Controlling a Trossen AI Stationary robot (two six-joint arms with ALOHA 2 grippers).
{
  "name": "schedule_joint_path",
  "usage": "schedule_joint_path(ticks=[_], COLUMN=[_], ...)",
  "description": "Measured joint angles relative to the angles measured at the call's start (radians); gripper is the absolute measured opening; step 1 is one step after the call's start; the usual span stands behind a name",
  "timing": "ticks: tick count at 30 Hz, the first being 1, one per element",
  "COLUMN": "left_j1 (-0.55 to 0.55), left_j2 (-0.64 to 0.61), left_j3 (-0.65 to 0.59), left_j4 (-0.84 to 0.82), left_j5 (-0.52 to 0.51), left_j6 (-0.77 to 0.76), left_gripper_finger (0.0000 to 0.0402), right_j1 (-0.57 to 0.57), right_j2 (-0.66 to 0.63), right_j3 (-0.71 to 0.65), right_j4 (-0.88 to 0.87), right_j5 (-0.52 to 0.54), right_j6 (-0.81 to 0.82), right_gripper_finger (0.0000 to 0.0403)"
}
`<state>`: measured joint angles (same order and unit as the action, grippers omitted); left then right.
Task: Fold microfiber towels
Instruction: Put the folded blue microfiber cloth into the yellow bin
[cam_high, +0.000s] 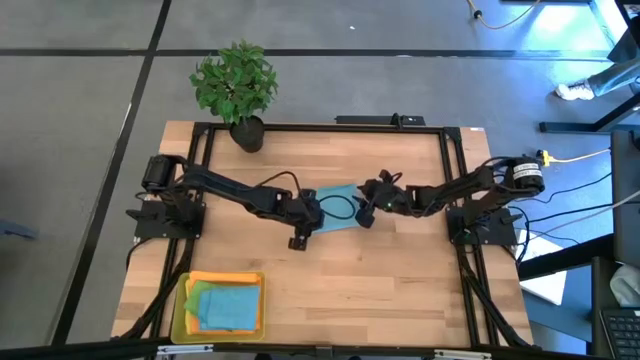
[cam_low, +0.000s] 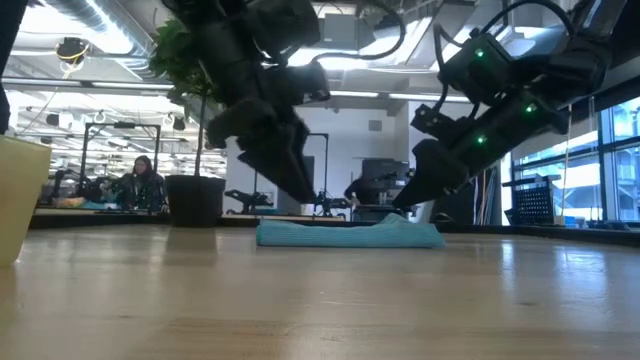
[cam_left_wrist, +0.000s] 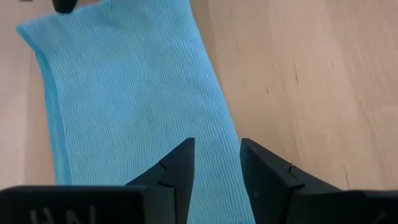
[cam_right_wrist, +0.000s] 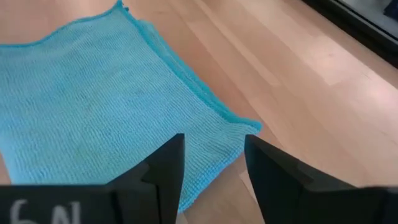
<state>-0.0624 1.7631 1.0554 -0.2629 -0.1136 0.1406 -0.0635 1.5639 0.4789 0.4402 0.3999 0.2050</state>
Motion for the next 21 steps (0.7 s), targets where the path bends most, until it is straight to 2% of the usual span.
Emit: schedule_joint_path(ticks=[5,9,16,21], left_j1=[0.0,0.004,-0.031,-0.087], left_j2=[0.029,0.033,-0.012,0.021], left_j3=[0.0,0.0,0.002,0.0], left_j4=[-0.054,-0.108,-0.122,-0.178], left_j5=[0.003,0.001,-0.026,-0.051], left_j6=[-0.004,0.026,0.001,0.132], left_gripper_finger=[0.0121,0.0121,0.0121,0.0125], right_j1=[-0.007,-0.006,0.062,0.106], right_j2=[0.0,-0.002,-0.009,-0.01], right_j3=[0.0,0.0,0.0,0.0], right_j4=[-0.005,-0.034,-0.089,-0.113], right_j5=[-0.01,-0.059,-0.082,-0.081], right_j6=[0.004,0.008,-0.001,-0.001], right_gripper_finger=[0.0169,0.0169,0.0169,0.0169])
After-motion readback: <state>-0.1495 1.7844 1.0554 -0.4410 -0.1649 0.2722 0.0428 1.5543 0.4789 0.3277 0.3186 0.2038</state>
